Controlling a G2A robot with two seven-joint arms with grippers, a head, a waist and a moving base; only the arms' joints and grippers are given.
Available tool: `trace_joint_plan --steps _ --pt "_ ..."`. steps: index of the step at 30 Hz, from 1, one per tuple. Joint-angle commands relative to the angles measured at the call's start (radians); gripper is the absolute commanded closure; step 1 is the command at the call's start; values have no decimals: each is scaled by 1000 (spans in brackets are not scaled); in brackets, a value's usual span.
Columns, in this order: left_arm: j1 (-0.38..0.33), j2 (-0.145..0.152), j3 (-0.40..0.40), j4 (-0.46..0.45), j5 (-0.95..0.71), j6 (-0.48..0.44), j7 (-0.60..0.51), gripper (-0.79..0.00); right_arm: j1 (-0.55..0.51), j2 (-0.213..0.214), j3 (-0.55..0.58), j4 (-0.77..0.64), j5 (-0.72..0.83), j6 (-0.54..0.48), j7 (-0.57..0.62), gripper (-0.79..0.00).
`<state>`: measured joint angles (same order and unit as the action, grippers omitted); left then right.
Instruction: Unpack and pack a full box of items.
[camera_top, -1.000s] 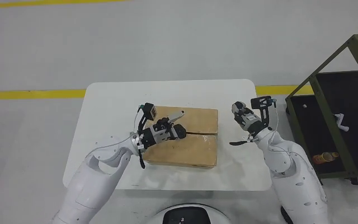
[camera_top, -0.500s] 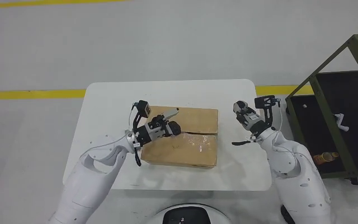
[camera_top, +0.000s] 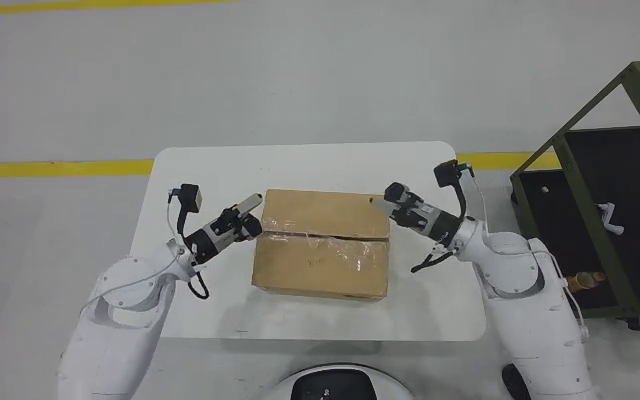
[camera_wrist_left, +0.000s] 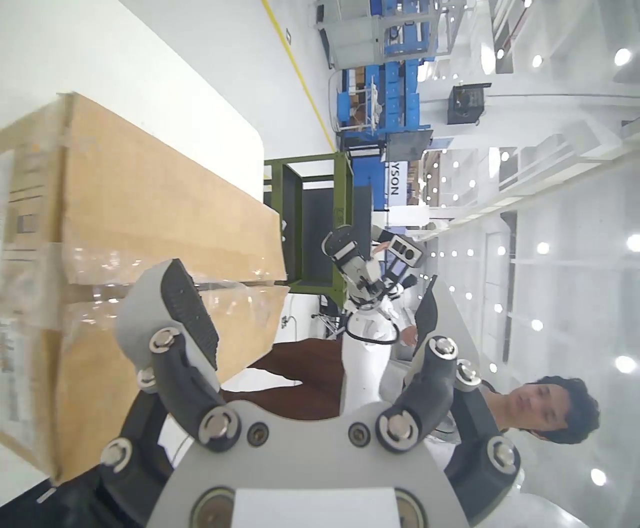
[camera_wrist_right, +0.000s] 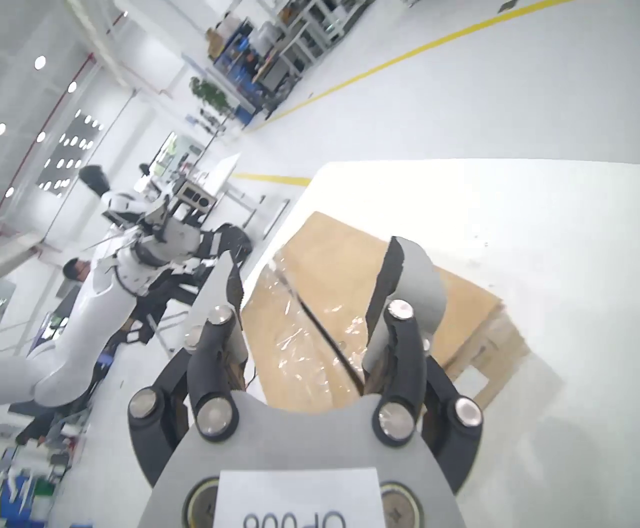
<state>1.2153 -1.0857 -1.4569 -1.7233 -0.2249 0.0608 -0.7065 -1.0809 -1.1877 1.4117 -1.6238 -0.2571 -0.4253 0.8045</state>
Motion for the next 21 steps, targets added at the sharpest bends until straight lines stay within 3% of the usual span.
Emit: trace_joint_plan --steps 1,4,15,21 --pt "24 4 -26 -8 22 -2 11 -785 8 3 -7 5 49 -3 72 -785" --pt "52 8 -54 -18 27 -2 26 -785 19 9 -15 11 109 -13 159 -785" --pt "74 13 -73 -38 67 -13 41 -785 18 10 -16 9 112 -15 162 -785" --pt "74 13 -73 -38 67 -13 41 -785 11 18 -26 17 224 57 252 -785"
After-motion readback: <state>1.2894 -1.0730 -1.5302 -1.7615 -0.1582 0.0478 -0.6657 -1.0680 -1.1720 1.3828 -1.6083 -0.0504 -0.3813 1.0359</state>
